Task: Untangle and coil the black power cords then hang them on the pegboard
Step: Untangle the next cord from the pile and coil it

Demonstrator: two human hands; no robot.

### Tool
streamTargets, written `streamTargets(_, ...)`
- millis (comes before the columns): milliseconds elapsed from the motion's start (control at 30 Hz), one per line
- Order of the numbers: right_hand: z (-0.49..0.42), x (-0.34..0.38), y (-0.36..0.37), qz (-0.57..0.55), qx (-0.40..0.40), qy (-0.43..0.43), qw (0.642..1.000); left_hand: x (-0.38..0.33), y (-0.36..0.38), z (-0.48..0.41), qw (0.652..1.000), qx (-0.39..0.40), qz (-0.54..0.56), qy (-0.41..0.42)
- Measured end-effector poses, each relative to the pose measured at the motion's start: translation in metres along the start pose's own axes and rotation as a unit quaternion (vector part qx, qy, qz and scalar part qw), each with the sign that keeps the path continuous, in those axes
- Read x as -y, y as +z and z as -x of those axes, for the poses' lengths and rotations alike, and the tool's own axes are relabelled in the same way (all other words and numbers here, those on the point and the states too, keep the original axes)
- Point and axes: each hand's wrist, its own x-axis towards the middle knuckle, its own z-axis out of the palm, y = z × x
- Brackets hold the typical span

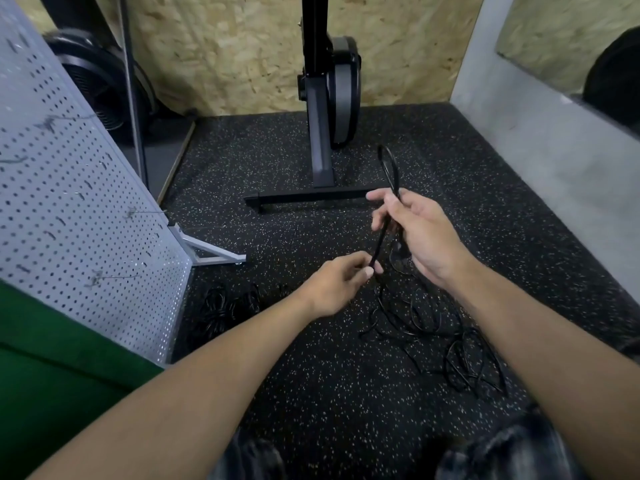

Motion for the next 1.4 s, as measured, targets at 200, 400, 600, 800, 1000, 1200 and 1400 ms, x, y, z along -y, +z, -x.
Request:
streamTargets(200, -0.002, 0.012, -0.002, -0.144, 0.025, 0.031, 0.989, 0.017, 0.003, -0.001, 0.991, 0.054, -0.124, 0.000)
streamTargets(400, -0.009, 0.003, -0.021, 0.010, -0.009, 0.072, 0.997, 0.030, -0.028, -0.006, 0.983, 0.039, -0.178, -0.011)
streamTargets(600, -0.007, -0.012, -0.034, 0.175, 0.009, 0.095, 0.980, 0.016, -0.049, -0.003, 0.976, -0.051, -0.200, 0.065)
streamTargets(800, -0.004, -0.019, -0.025, 0.282, 0.067, 0.108, 0.951, -0.009, -0.042, -0.007, 0.965, -0.127, -0.184, 0.138)
streamTargets(1000, 0.006, -0.005, -0.011, 0.373, 0.173, 0.098, 0.906, -0.034, -0.036, 0.000, 0.941, -0.244, -0.139, 0.191)
streamTargets(1200, 0.003, -0.011, -0.013, 0.397, 0.223, 0.035, 0.890, -0.044, -0.038, 0.003, 0.930, -0.267, -0.152, 0.201)
streamTargets(1400, 0.005, -0.008, -0.021, 0.415, 0.260, 0.026, 0.871, -0.033, -0.049, 0.001, 0.960, -0.166, -0.137, 0.181)
